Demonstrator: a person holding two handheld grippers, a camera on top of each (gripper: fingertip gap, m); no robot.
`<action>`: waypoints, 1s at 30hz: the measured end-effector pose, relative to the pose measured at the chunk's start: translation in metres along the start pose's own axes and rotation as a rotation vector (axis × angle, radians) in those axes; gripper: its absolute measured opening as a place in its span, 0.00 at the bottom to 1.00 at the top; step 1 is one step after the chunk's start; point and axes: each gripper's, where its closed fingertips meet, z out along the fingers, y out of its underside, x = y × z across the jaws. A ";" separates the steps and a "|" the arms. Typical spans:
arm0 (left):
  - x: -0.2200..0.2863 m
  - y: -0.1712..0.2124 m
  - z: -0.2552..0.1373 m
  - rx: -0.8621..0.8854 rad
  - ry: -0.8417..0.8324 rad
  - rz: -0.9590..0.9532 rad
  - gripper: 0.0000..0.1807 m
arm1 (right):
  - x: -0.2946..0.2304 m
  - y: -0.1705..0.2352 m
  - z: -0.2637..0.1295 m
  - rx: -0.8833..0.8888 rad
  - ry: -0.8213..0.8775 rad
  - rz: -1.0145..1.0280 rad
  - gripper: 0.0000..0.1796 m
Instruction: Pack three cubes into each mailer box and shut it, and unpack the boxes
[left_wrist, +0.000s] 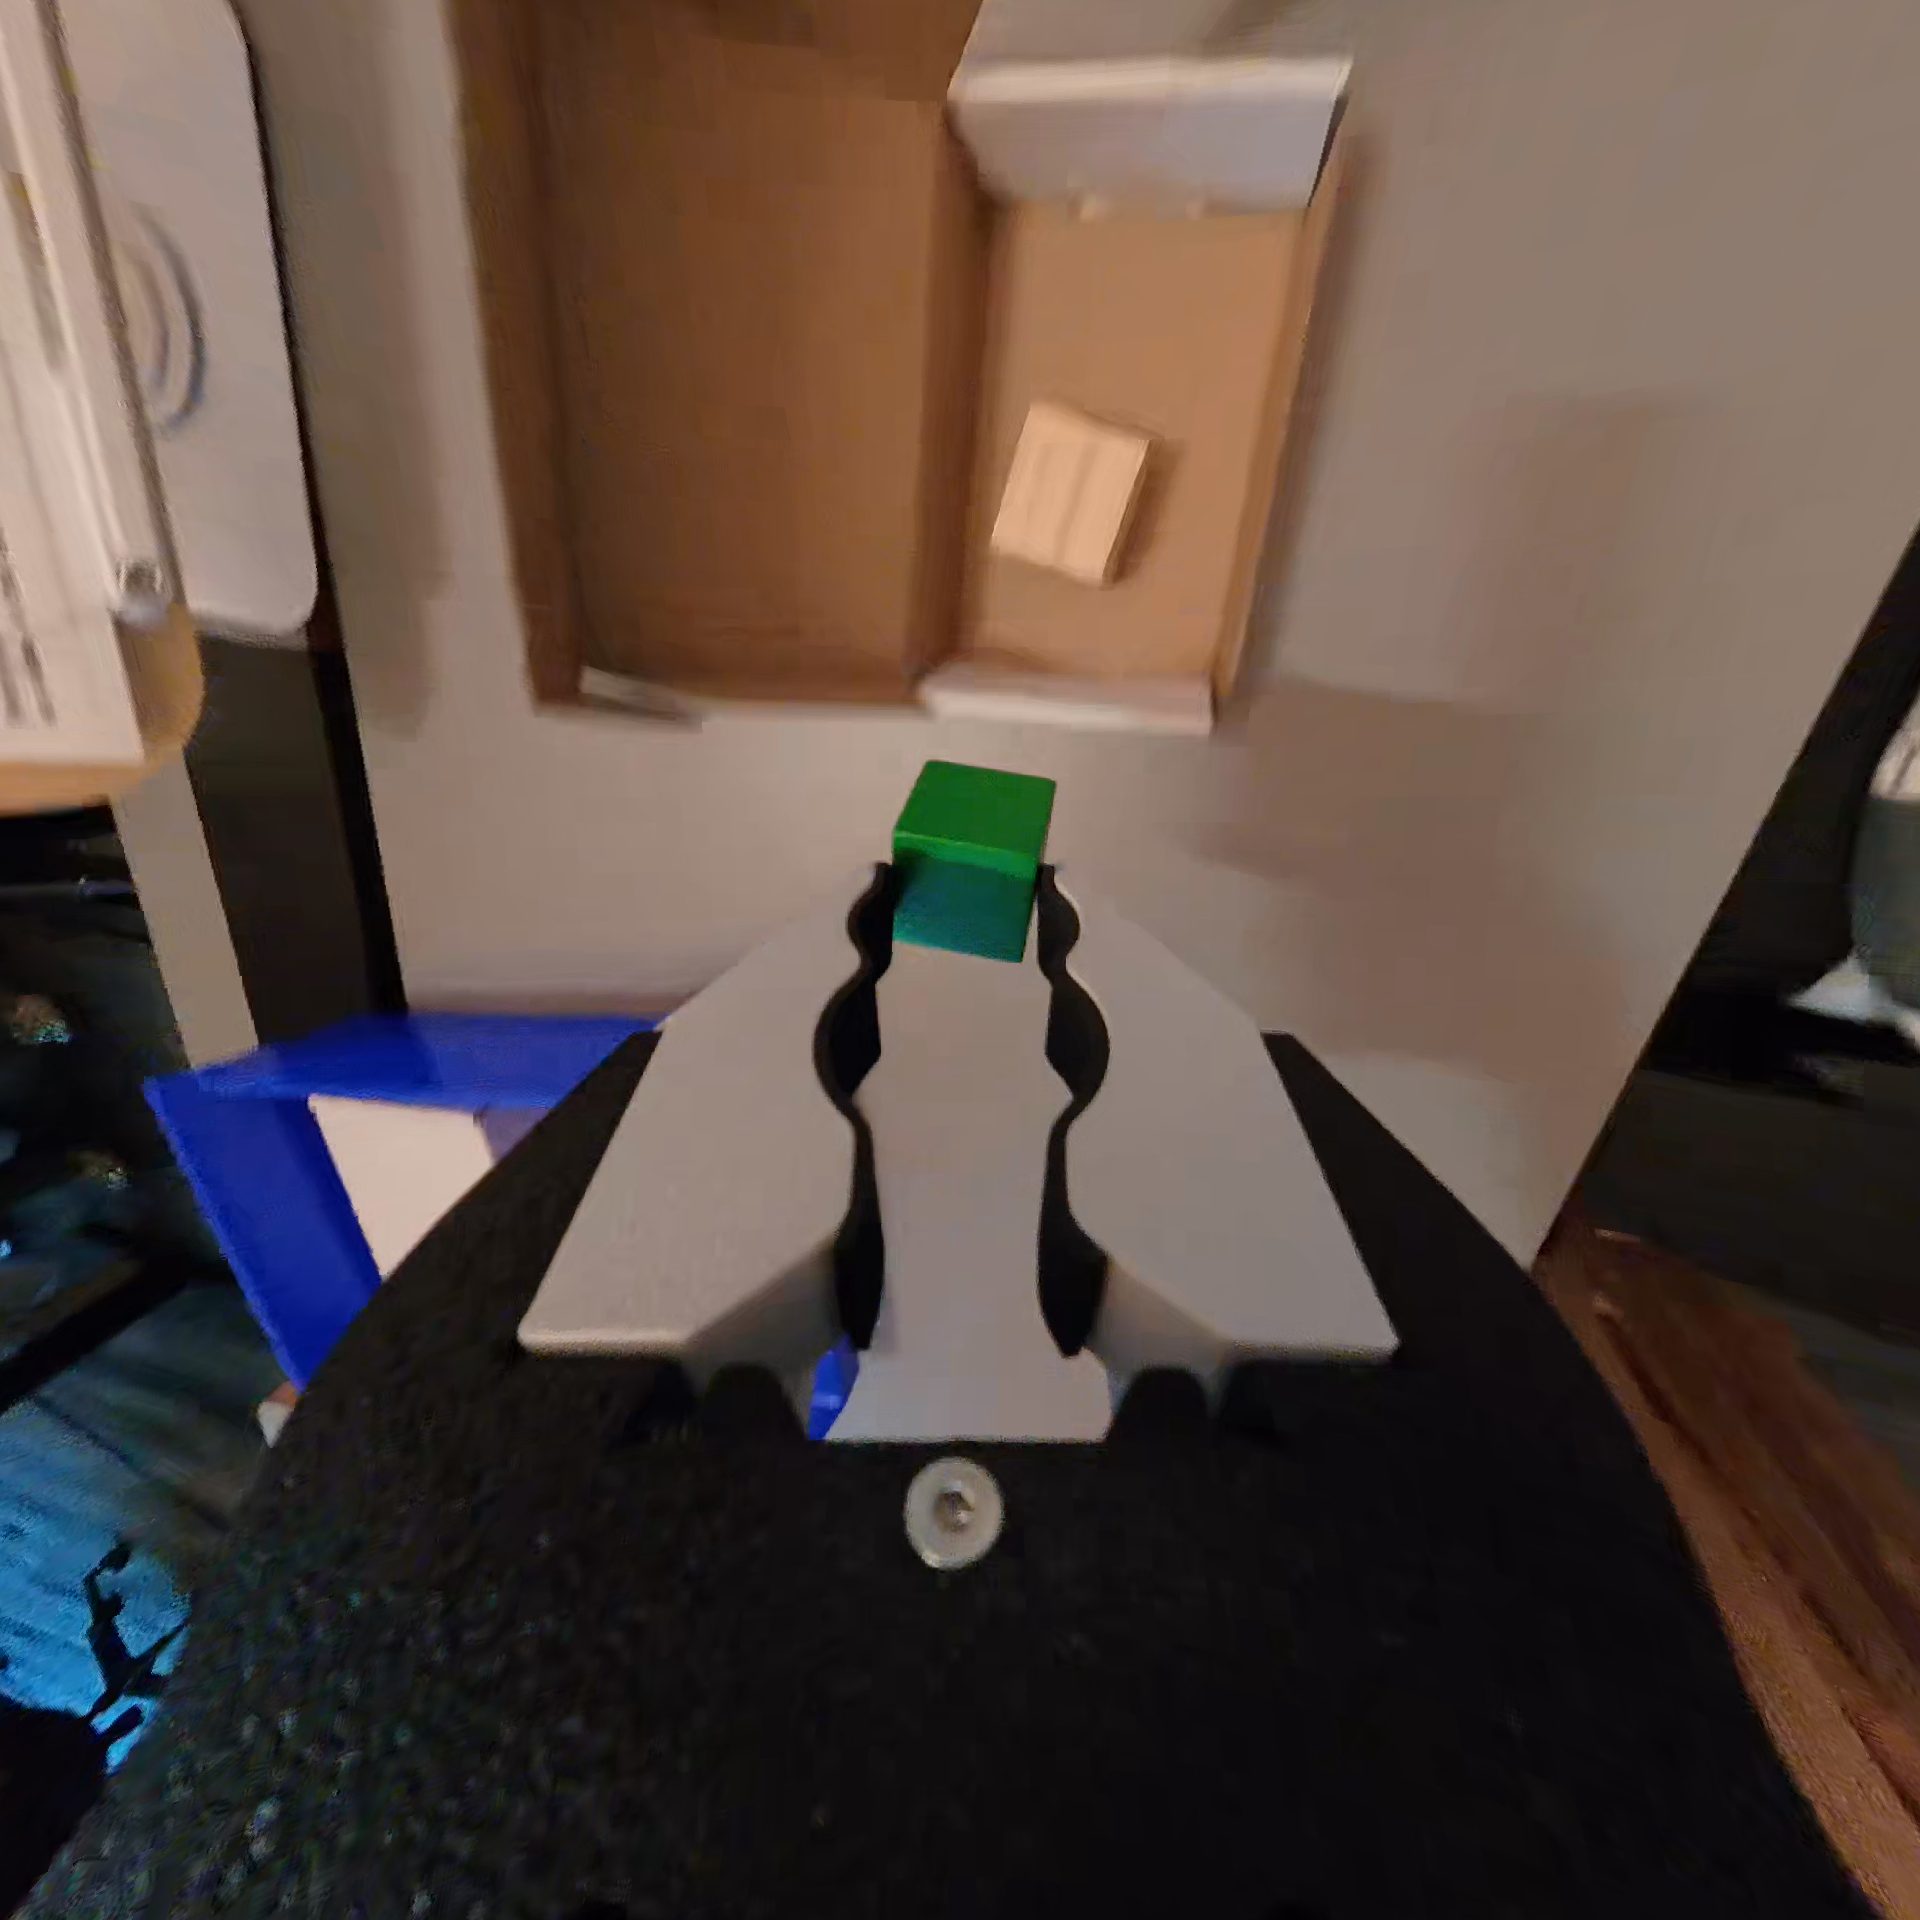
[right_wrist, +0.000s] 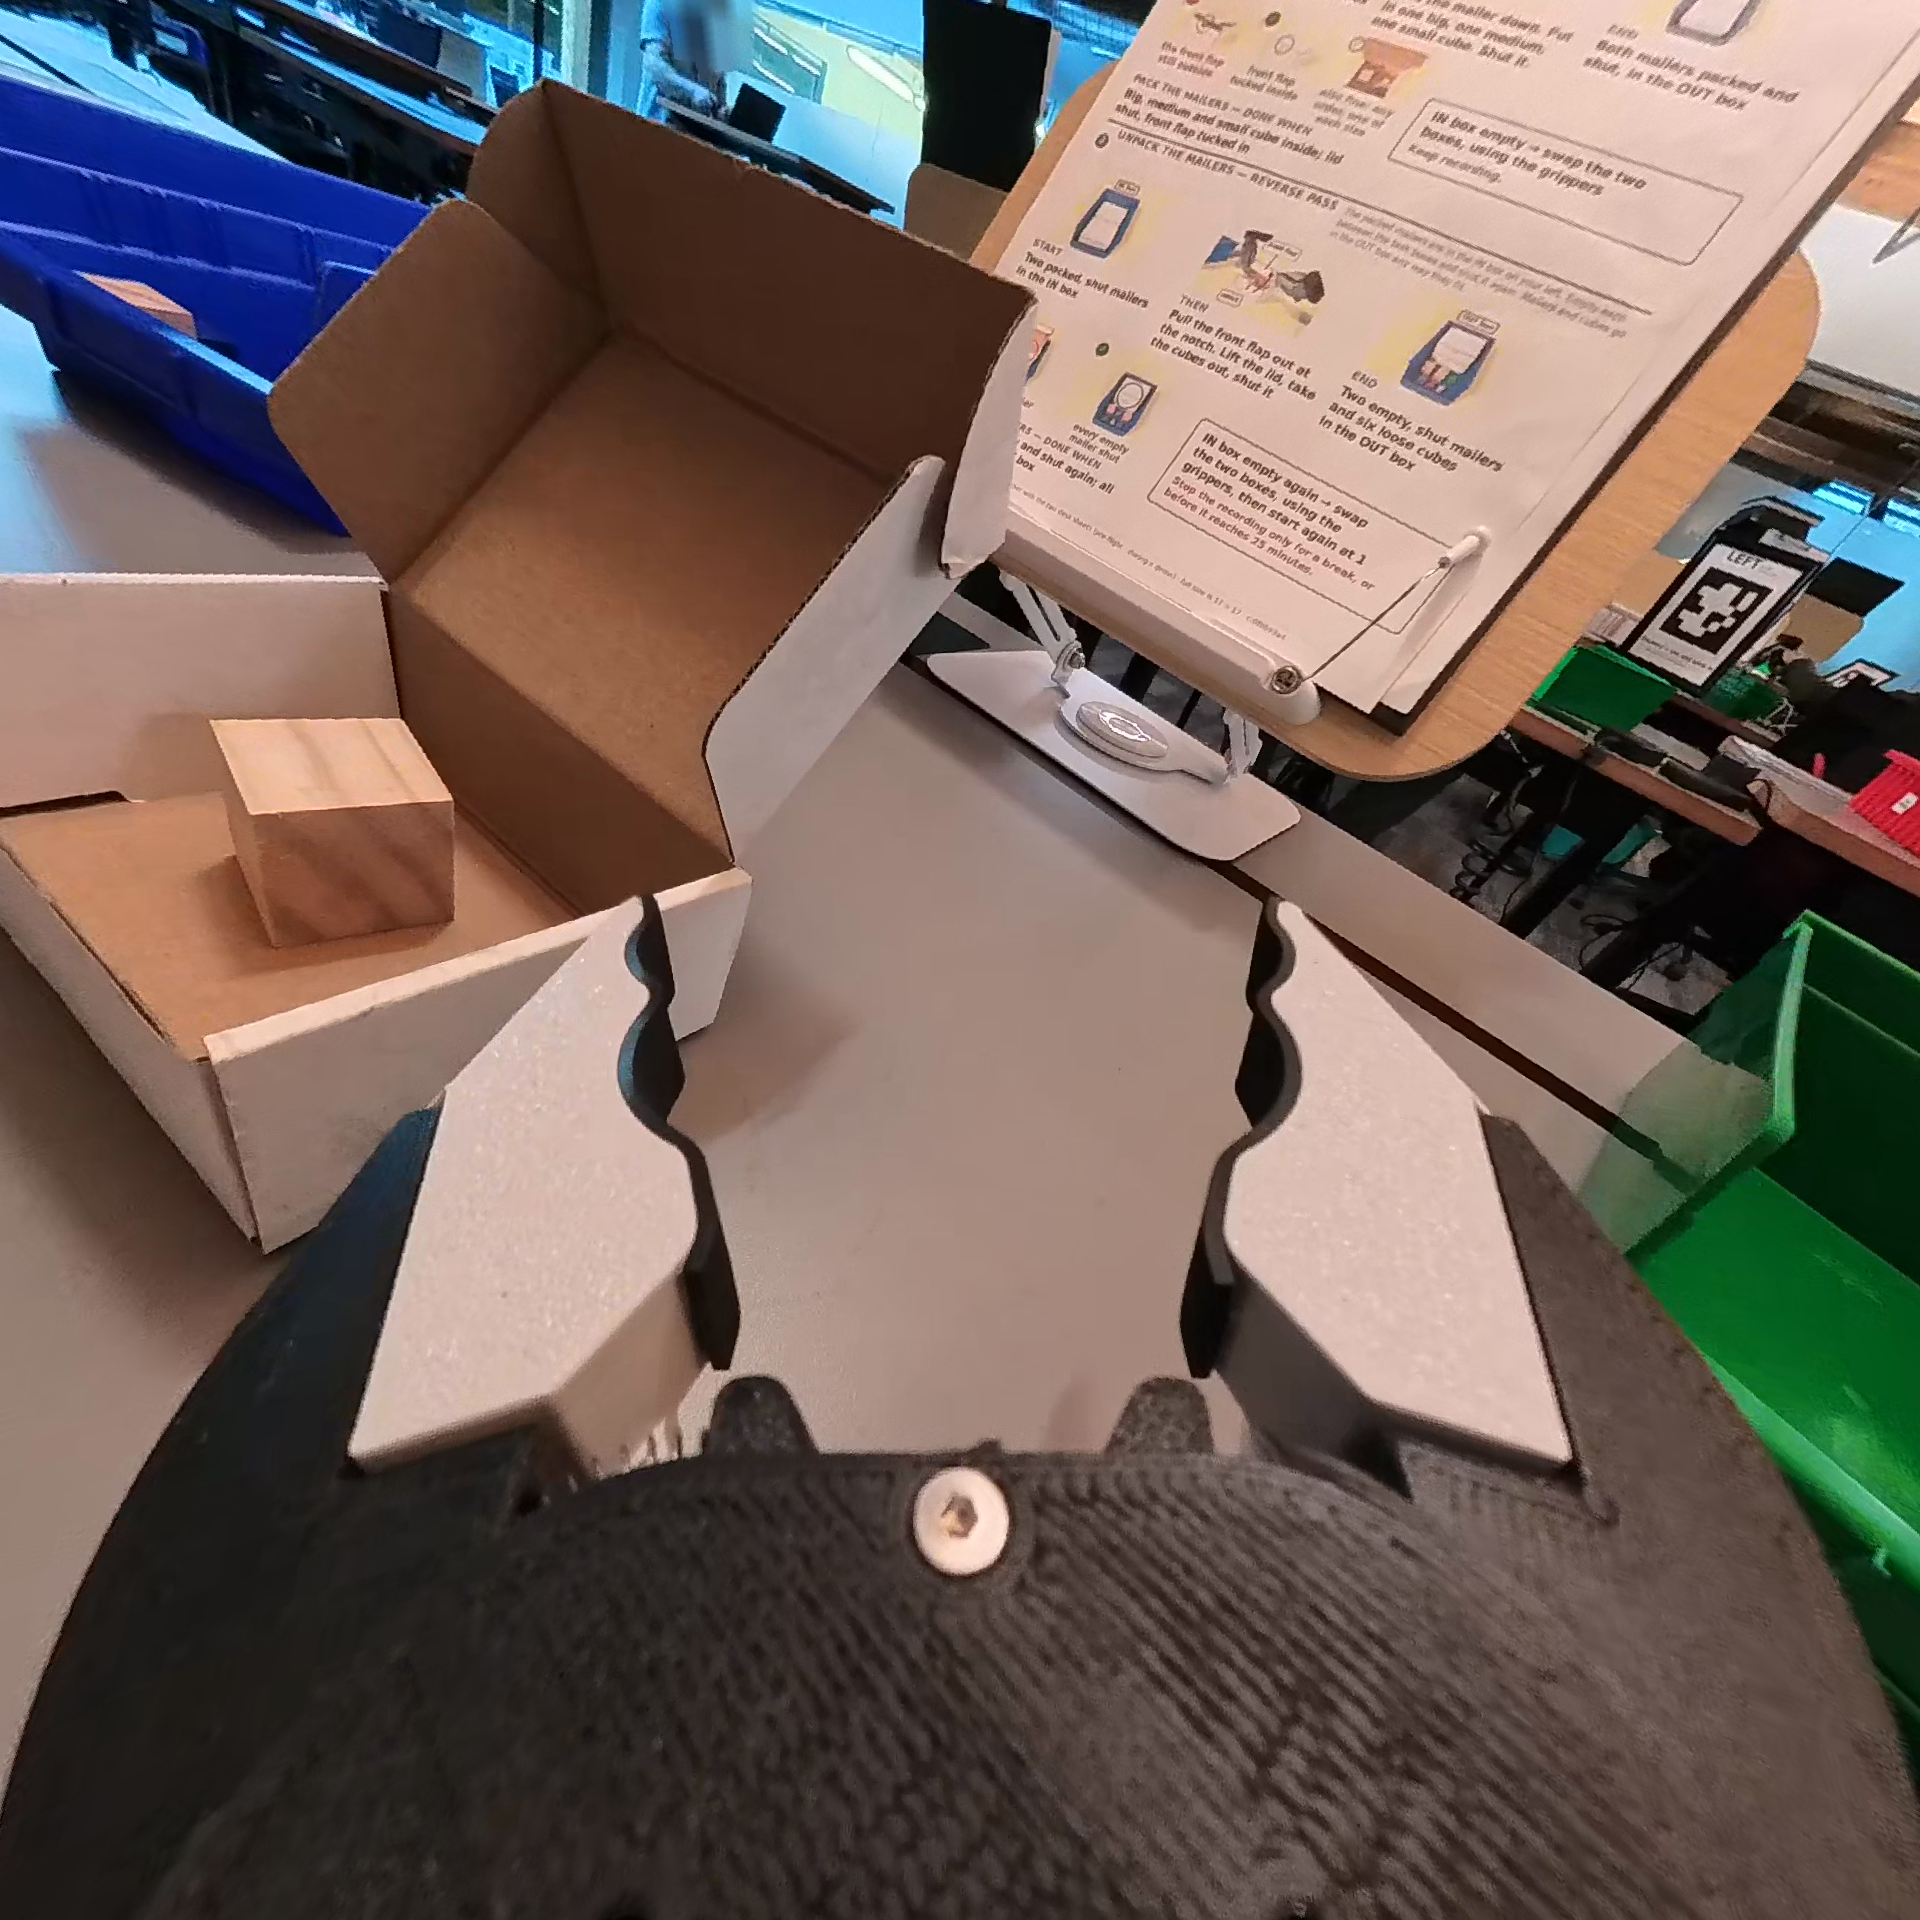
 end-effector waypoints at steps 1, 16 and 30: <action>0.007 -0.016 0.011 0.002 -0.009 0.010 0.14 | 0.000 0.000 0.000 -0.002 0.001 -0.002 0.61; 0.058 -0.094 0.184 -0.227 0.041 0.165 0.14 | 0.011 -0.005 -0.006 0.050 0.033 0.063 0.60; 0.054 -0.078 0.067 0.268 0.137 -0.074 0.31 | 0.008 -0.005 -0.007 0.047 0.035 0.037 0.60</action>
